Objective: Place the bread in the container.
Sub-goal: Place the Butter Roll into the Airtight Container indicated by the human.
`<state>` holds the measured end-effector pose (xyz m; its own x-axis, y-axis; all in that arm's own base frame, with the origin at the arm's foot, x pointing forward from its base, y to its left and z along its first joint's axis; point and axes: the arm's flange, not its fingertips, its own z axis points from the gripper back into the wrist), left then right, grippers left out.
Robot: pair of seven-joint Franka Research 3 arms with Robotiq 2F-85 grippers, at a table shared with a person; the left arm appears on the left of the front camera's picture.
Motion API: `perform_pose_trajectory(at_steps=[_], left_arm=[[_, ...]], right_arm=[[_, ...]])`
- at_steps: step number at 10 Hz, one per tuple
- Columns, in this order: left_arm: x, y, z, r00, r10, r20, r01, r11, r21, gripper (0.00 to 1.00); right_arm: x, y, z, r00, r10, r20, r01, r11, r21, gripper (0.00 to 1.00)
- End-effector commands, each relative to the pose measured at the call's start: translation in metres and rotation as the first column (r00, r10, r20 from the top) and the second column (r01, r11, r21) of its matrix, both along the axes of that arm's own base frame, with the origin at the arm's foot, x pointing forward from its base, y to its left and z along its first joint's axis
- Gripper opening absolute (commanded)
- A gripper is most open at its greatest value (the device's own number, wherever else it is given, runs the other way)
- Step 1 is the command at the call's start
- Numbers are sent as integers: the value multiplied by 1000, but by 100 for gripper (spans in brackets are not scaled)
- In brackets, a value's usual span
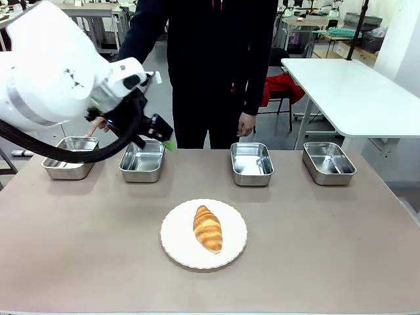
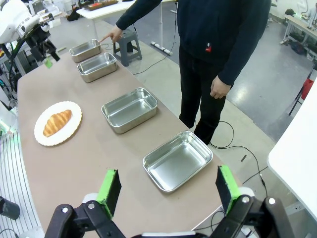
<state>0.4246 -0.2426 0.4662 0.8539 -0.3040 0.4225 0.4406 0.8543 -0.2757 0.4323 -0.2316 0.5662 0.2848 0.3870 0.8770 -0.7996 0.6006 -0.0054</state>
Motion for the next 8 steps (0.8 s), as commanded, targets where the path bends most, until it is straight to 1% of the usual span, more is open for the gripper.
perform_pose_trajectory(at_steps=[1, 2, 3, 5, 6, 7, 8], left_arm=[[-2, -66, -4, 970, 152, -191, -156, 988, -4, 100], [-9, -85, -9, 937, 257, -236, -259, 966, 21, 100], [-15, -102, -19, 903, 324, -281, -319, 945, 65, 100], [-30, -130, -43, 835, 415, -361, -410, 907, 95, 100], [-41, -139, -46, 820, 454, -350, -436, 890, 133, 100], [-48, -144, -46, 801, 508, -316, -483, 861, 161, 100], [-53, -149, -52, 791, 529, -307, -498, 849, 180, 100]], right_arm=[[-1, 1, 2, 1000, 3, 5, -3, 1000, 1, 100], [-1, 1, 2, 1000, 3, 5, -3, 1000, 1, 100], [-1, 1, 2, 1000, 3, 5, -3, 1000, 1, 100], [-1, 1, 2, 1000, 3, 5, -3, 1000, 1, 100], [-1, 1, 2, 1000, 3, 5, -3, 1000, 1, 100], [-1, 1, 2, 1000, 3, 5, -3, 1000, 1, 100], [-1, 1, 2, 1000, 3, 5, -3, 1000, 1, 100]])
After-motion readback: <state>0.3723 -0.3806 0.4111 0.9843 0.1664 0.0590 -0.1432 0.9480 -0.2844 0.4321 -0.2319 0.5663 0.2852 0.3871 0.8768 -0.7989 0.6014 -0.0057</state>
